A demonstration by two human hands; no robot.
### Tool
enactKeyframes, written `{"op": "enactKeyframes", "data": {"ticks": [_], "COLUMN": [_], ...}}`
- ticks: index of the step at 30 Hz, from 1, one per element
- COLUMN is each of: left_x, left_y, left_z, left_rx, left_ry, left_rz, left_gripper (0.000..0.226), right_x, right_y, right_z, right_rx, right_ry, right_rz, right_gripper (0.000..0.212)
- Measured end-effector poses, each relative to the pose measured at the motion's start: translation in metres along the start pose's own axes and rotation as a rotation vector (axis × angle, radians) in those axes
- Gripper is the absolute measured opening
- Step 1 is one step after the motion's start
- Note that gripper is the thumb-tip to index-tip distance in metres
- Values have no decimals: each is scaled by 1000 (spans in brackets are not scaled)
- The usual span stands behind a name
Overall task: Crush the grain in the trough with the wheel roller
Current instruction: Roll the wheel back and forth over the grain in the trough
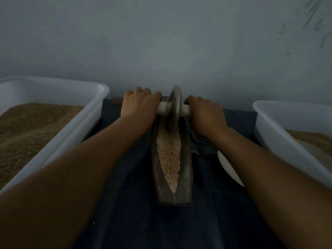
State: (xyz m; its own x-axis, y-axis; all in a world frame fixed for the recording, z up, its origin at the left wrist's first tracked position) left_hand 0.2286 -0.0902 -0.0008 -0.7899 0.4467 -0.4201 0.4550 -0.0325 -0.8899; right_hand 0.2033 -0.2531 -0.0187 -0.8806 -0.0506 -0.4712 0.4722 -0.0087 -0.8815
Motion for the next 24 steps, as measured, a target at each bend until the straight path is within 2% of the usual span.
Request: {"op": "enactKeyframes", "data": {"ticks": [7,12,15,20,24], "left_x": [23,49,69,116,134], "left_y": [2,-9,-18,-41,-61], "left_z": [-1,9,12,19,23], "left_rx": [41,54,65,235,272], "left_ry": [-4,34,34,62,101], "left_rz": [34,94,87,141,195], "left_gripper": [23,20,22,35,37], "right_x": [13,48,70,111,132], "right_y": [-9,-19,-30,-55,-73], "right_z": [-7,-12,-19,-34,-40], "right_rx": [56,10,0,-19,-57], "right_ry": [-15,-18,-45,-82,-82], "right_rz": [62,136,183,230,204], "right_gripper": [14,8,11,22,31]}}
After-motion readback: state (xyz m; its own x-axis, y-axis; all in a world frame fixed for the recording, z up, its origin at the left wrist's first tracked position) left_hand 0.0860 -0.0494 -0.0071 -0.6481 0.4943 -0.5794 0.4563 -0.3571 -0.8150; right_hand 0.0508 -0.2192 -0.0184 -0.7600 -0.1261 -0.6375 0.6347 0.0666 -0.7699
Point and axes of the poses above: each hand's wrist, its own x-axis away from the middle knuckle, its own y-axis out of the palm, z = x × y, the point moved 8 cm from there along -x, towards the middle knuckle, and after that the axes turned 4 degrees about y, right-handed, at the moved point
